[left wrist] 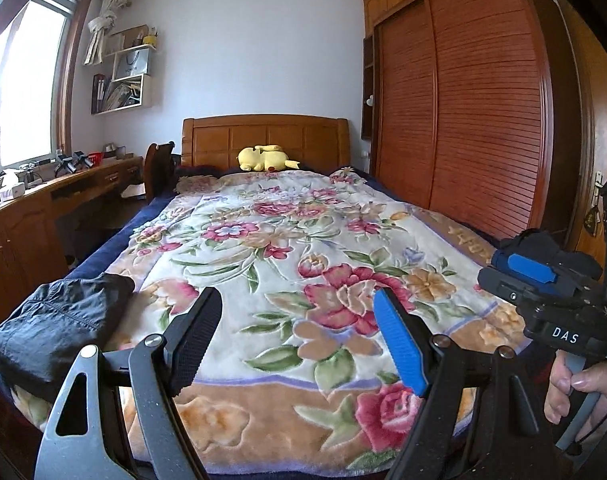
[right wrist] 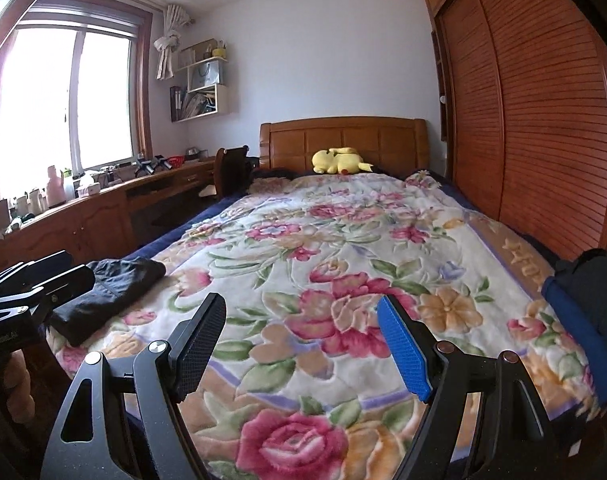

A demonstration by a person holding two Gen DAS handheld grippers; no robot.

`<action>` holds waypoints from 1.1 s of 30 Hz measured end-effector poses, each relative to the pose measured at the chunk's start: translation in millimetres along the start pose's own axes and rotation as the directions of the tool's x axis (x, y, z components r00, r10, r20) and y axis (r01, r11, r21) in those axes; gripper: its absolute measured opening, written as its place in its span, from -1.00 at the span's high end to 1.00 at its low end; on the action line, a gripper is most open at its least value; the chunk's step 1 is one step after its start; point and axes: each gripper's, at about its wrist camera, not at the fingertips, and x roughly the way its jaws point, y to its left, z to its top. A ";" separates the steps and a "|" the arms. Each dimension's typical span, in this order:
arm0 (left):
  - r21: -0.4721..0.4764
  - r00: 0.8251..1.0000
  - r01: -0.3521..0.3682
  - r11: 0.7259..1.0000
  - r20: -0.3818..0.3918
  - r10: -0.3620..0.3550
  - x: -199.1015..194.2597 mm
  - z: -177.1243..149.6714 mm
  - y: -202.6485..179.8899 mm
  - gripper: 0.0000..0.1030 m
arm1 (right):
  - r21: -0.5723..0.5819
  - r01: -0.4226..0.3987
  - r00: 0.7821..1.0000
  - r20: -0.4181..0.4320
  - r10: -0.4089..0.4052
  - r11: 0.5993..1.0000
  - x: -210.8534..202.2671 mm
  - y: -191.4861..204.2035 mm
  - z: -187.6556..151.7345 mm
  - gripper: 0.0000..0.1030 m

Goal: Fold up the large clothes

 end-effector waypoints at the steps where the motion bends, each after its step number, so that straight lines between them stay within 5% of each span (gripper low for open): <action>1: -0.002 1.000 -0.002 1.000 0.000 0.002 -0.4 -0.3 0.5 -0.54 | 0.000 0.003 1.000 0.002 -0.003 1.000 1.0 -0.2 -1.2 -0.55; 33: -0.026 0.999 -0.024 0.999 -0.041 0.022 13.3 -7.1 2.0 -0.54 | 0.023 0.010 1.000 -0.002 -0.010 1.000 0.0 3.5 -0.3 -0.55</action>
